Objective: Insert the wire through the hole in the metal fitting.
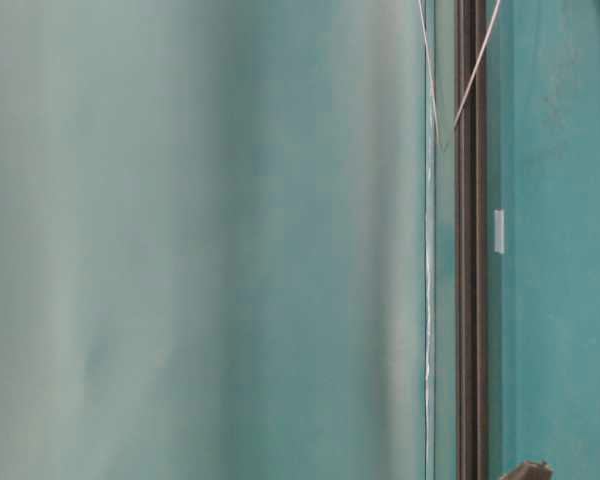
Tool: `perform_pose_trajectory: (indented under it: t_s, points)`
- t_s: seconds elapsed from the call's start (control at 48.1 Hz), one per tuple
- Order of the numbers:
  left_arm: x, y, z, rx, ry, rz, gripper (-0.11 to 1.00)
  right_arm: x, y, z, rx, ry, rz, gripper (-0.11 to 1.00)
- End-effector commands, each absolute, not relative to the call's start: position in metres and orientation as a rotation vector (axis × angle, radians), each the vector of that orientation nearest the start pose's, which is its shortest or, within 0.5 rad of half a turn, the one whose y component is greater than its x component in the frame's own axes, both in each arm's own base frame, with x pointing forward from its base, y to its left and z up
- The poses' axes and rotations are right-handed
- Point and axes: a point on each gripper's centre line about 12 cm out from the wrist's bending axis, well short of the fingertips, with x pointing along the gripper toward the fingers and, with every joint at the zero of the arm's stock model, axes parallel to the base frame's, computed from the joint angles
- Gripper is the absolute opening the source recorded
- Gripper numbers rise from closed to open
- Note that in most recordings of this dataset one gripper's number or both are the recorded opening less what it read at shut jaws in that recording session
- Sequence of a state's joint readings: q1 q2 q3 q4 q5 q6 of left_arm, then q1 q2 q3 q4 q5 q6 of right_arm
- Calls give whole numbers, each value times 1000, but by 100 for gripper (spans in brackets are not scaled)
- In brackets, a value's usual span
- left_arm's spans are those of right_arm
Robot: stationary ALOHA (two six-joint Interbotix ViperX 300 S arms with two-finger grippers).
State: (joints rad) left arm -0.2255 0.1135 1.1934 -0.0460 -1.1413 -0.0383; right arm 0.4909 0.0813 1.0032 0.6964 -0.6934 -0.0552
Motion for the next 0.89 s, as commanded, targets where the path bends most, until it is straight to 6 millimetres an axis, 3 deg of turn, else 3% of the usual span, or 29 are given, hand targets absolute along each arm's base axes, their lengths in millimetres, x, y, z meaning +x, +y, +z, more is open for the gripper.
perform_pose_trajectory:
  t_s: [0.0,0.873]
  points:
    - [284,-61,117,-37,138,-182,75,305,108,112,287,435,-45,0]
    - [285,-61,117,-37,136,-183,75,317,113,111,269,423,-31,0]
